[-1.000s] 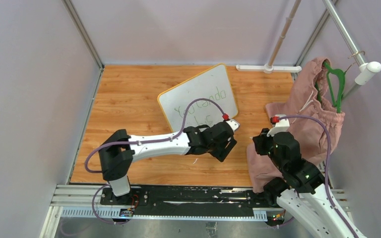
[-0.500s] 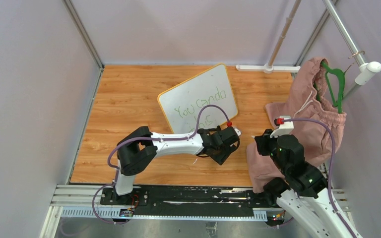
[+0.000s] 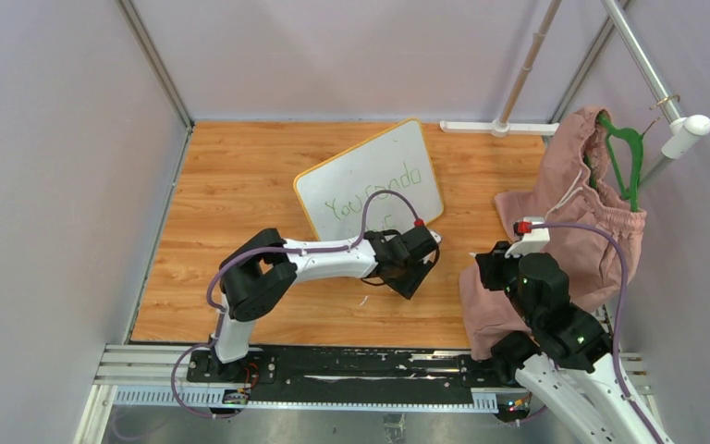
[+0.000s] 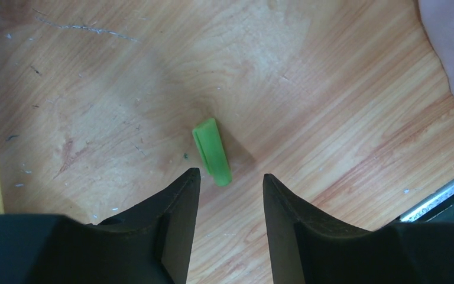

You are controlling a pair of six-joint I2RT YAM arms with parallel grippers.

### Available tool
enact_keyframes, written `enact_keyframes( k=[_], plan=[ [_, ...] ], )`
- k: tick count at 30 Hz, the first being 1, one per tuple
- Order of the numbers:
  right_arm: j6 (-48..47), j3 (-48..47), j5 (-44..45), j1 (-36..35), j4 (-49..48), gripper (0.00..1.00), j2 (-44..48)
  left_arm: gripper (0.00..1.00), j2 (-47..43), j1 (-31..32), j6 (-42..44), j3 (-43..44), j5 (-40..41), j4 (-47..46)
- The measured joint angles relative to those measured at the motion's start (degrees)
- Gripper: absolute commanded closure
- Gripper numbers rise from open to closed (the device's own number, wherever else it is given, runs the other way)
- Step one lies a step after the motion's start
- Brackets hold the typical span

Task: Write a sentence on the whiteboard
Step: Close the whiteboard marker at the center of the board.

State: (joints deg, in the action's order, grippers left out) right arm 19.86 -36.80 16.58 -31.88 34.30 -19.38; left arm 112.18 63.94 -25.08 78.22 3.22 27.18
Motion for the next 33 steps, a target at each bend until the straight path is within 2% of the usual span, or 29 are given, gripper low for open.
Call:
enact_keyframes(
  k=[14,25,33],
  plan=[
    [0.0,0.0,0.17,0.0,-0.02,1.0,0.42,0.61,3.43,-2.34,-0.02,2.58,-2.95,-0.13],
    [0.0,0.0,0.55,0.0,-0.04,1.0,0.83,0.58,4.39,-3.02,1.07,4.13,-4.26,1.27],
    [0.02,0.0,0.59,0.0,-0.04,1.0,0.94,0.6,4.94,-2.99,3.04,5.2,-2.03,3.15]
  ],
)
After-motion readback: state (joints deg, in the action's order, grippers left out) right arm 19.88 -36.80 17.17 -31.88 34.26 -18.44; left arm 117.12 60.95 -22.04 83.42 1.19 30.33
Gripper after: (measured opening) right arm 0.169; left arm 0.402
